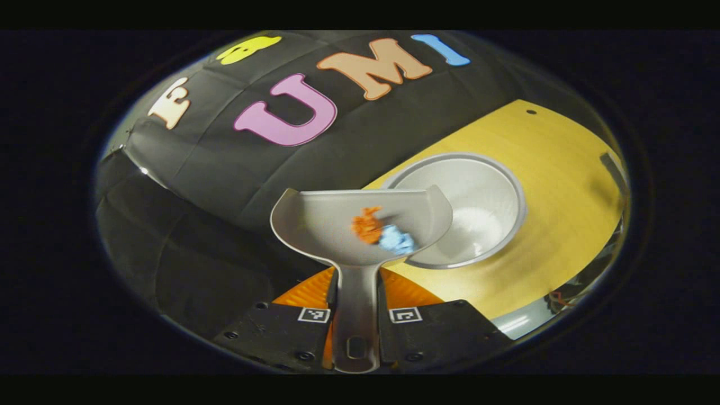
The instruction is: Pick up the small broom and dustpan from the desktop, sweep the trash into the dustpan with the broom, and then empty the trash into the garbage bin.
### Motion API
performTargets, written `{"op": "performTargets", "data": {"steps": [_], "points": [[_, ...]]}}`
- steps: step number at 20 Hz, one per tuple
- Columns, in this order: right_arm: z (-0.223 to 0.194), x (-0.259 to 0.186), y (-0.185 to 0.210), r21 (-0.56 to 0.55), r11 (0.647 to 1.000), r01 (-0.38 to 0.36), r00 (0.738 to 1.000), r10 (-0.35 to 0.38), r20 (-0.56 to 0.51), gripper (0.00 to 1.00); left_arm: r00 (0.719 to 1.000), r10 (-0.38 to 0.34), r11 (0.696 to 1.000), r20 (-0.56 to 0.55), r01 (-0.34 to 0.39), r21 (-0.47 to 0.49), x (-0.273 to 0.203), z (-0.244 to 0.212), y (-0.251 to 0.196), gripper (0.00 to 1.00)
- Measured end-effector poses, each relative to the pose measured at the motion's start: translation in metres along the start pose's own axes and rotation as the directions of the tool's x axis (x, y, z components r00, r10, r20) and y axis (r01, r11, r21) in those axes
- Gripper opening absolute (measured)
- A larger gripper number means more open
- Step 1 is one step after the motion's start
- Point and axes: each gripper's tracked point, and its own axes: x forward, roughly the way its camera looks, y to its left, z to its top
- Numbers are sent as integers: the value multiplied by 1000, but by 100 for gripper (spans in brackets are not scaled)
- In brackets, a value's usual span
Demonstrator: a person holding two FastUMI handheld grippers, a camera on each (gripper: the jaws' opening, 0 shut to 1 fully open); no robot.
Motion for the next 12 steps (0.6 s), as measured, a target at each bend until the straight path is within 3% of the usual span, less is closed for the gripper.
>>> {"op": "performTargets", "data": {"steps": [8,12], "points": [[0,-1,2,-7,1000,3,1000,-3,0,16,998,55,998,-15,-55,23,-11,-9,17,24],[1,-3,5,-19,1000,0,1000,0,2,16,999,49,998,3,-49,-38,-14,-15,15,24]]}}
